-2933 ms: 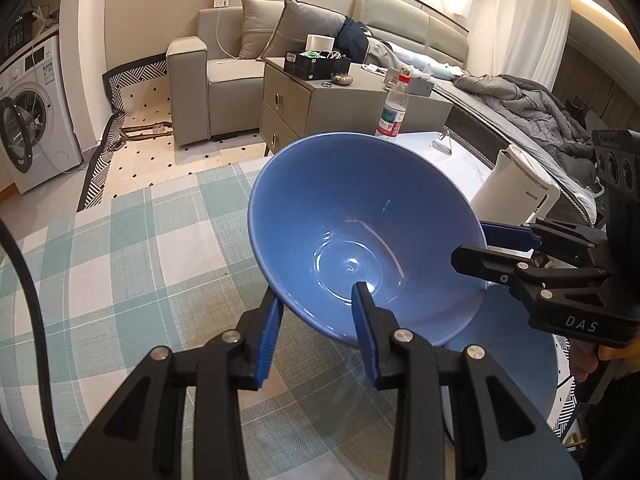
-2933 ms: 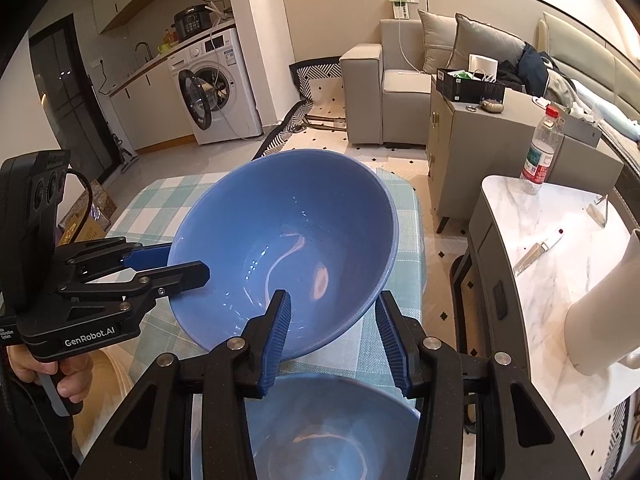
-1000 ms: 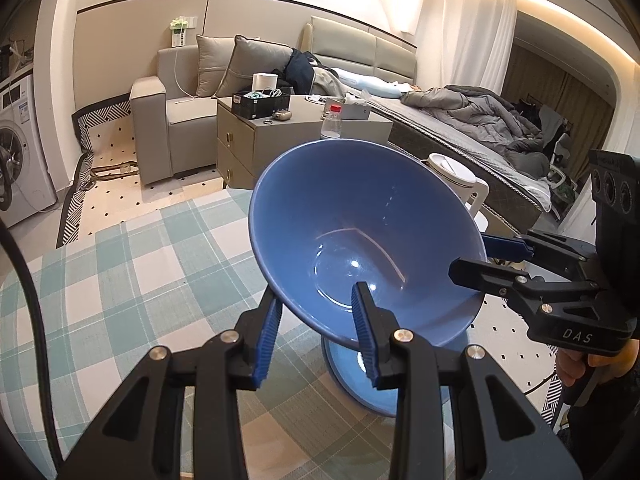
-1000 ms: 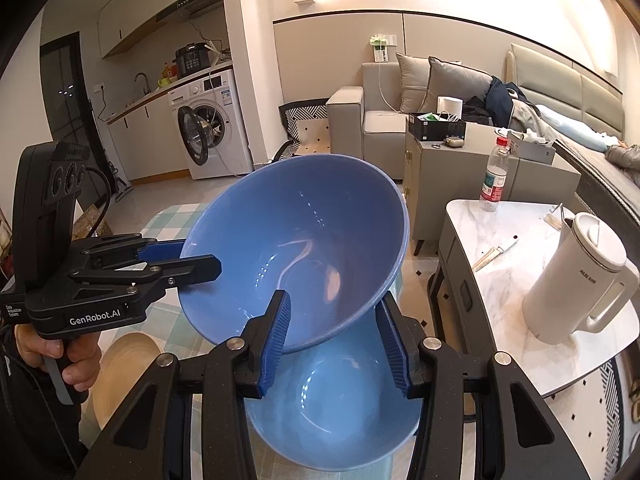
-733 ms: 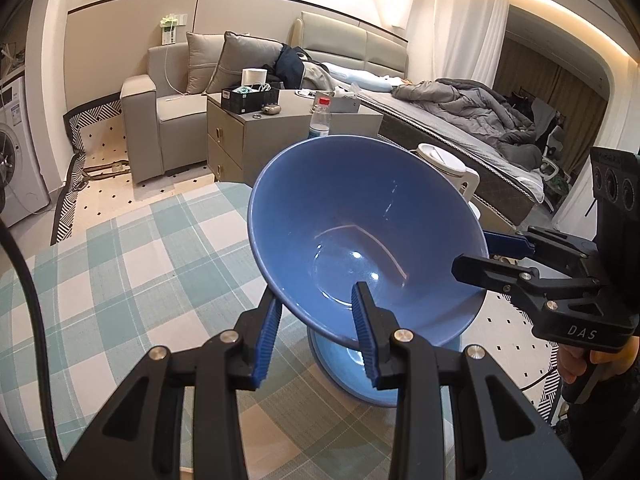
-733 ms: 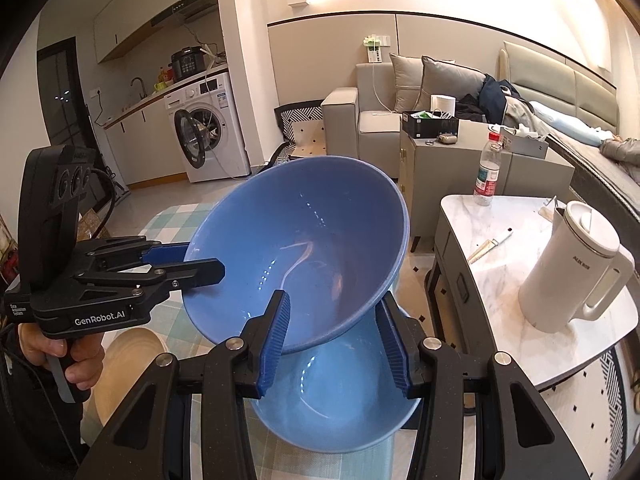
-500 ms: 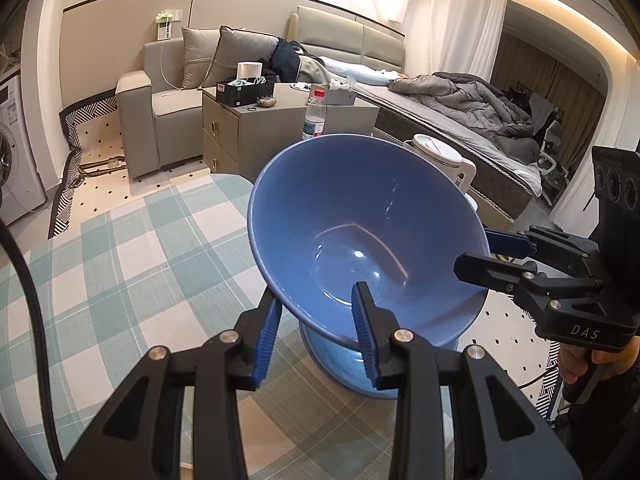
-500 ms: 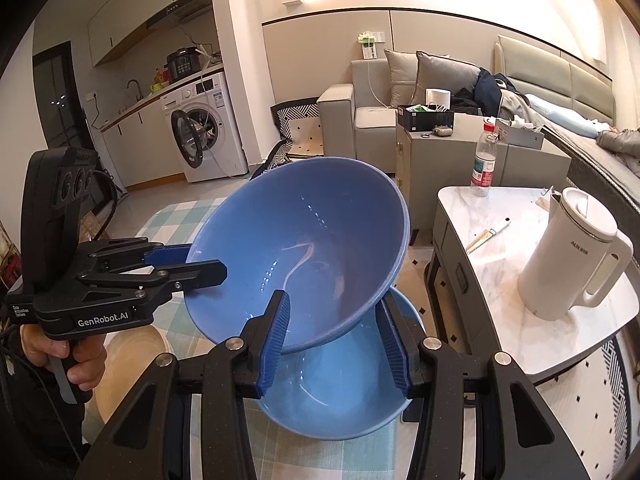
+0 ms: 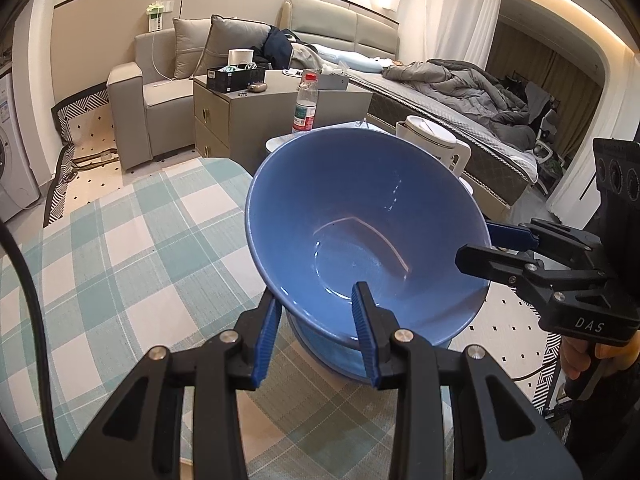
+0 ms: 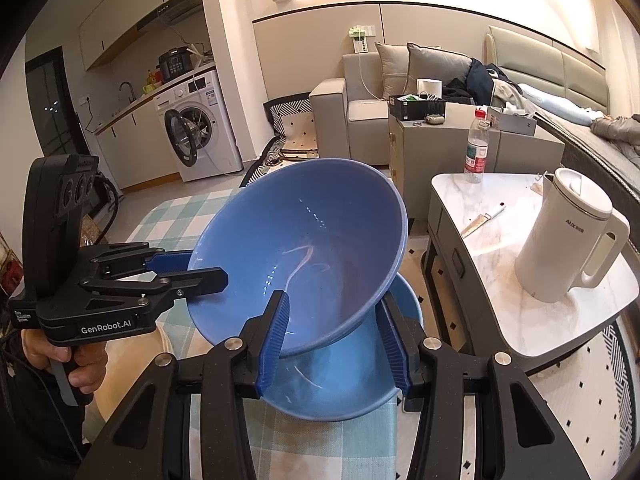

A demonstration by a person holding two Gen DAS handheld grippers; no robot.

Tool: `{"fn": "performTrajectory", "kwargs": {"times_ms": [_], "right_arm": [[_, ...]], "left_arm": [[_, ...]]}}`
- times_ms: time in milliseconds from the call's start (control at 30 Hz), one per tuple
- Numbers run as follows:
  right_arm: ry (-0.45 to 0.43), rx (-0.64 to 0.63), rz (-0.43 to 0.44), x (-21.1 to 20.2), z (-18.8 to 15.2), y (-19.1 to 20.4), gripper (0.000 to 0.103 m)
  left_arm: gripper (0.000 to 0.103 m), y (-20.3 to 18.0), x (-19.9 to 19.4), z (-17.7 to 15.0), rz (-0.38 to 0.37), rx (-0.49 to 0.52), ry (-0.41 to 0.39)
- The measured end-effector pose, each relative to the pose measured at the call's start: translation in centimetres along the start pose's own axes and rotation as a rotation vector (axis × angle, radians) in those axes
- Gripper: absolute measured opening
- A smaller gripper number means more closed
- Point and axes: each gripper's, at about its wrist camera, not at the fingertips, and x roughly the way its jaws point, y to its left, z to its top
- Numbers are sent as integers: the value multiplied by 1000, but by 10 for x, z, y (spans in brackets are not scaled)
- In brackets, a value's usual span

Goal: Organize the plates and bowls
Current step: 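Lower the held blue bowl into the nested blue bowls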

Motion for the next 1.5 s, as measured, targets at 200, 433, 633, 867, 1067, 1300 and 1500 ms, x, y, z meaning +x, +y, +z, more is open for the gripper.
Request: {"fn": "performTrajectory", "kwargs": {"times_ms": [200, 433, 633, 867, 1067, 1300, 1500], "right_arm": [[11, 25, -1, 2, -6, -4, 46], [31, 34, -19, 5, -14, -4, 46], [47, 25, -45, 8, -17, -2, 46], [74, 7, -80, 17, -24, 4, 46], [84, -8, -109, 22, -30, 5, 48], [105, -34, -141, 28, -37, 7, 50], [114, -48, -162, 33, -39, 7, 51]], "left_arm": [[34, -4, 4, -4, -11, 11, 16], [34, -8, 10, -10, -16, 21, 37], [34, -12, 16, -14, -5, 34, 52], [34, -12, 20, -19, -3, 34, 70], [34, -16, 24, -21, 4, 48, 81], [34, -18, 30, -23, 13, 60, 96], [34, -19, 34, -25, 16, 63, 110]]}}
